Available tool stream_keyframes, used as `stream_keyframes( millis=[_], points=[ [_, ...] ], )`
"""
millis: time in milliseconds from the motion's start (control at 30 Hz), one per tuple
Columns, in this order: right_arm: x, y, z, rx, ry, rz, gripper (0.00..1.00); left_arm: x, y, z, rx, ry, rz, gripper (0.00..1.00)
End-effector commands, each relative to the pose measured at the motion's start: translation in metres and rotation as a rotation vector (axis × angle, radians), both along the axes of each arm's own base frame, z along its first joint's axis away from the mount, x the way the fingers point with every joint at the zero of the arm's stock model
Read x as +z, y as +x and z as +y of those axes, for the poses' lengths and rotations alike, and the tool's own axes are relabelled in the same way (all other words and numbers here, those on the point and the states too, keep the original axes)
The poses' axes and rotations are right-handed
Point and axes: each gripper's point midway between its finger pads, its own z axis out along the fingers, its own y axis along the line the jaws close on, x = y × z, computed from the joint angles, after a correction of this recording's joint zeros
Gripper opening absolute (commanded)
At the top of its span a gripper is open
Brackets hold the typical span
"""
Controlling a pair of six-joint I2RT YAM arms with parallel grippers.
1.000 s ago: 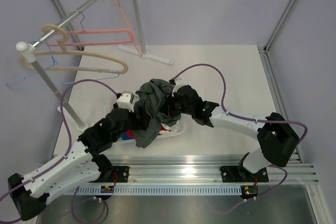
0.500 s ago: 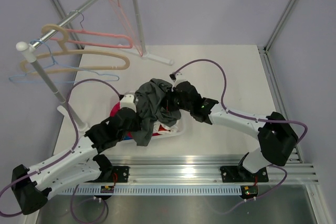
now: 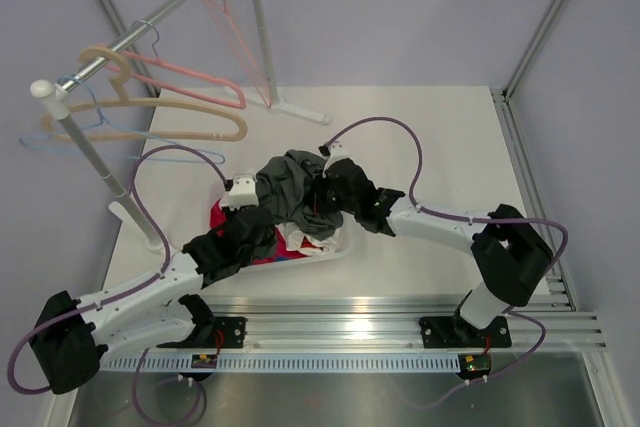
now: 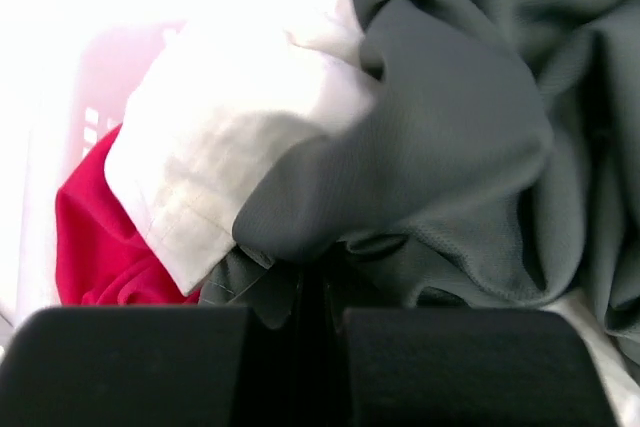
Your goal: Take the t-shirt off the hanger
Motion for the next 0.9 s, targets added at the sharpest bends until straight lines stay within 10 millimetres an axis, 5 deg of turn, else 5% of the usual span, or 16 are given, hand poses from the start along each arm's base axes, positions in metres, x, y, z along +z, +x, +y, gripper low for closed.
stream_keyframes(
  millis=[0, 133, 167, 200, 333, 433, 533, 733, 867],
  points=[
    [-0.012, 0.010, 0.007, -0.026, -0.009, -0.009, 0.02, -0.006, 0.009, 0.009, 0.131, -0.061, -0.075, 0.00],
    [-0.019, 0.010, 0.010, -0.025, -0.016, 0.006, 0.01, -0.024, 0.006, 0.006, 0.134, -0.058, -0.018, 0.09],
    [-0.019, 0.010, 0.008, -0.032, -0.018, 0.007, 0.01, -0.018, 0.007, 0.000, 0.120, -0.086, -0.017, 0.39],
    [-0.017, 0.010, 0.007, -0.035, -0.017, 0.006, 0.01, -0.015, 0.007, -0.002, 0.111, -0.102, -0.020, 0.58],
    [-0.003, 0.007, -0.003, -0.054, -0.011, -0.008, 0.12, 0.003, -0.001, -0.004, 0.085, -0.197, -0.037, 0.99],
    [0.015, 0.002, -0.013, -0.066, -0.011, -0.031, 0.30, 0.032, -0.009, -0.007, 0.035, -0.283, -0.071, 0.99],
    [0.039, -0.003, -0.025, -0.074, -0.010, -0.062, 0.37, 0.070, -0.019, -0.006, -0.014, -0.363, -0.113, 0.99],
    [0.078, -0.013, -0.045, -0.067, -0.021, -0.116, 0.27, 0.126, -0.036, -0.013, -0.159, -0.430, -0.163, 0.99],
    [0.110, -0.005, -0.048, -0.091, -0.003, -0.193, 0.14, 0.133, -0.040, -0.026, -0.241, -0.422, -0.145, 0.99]
  ],
)
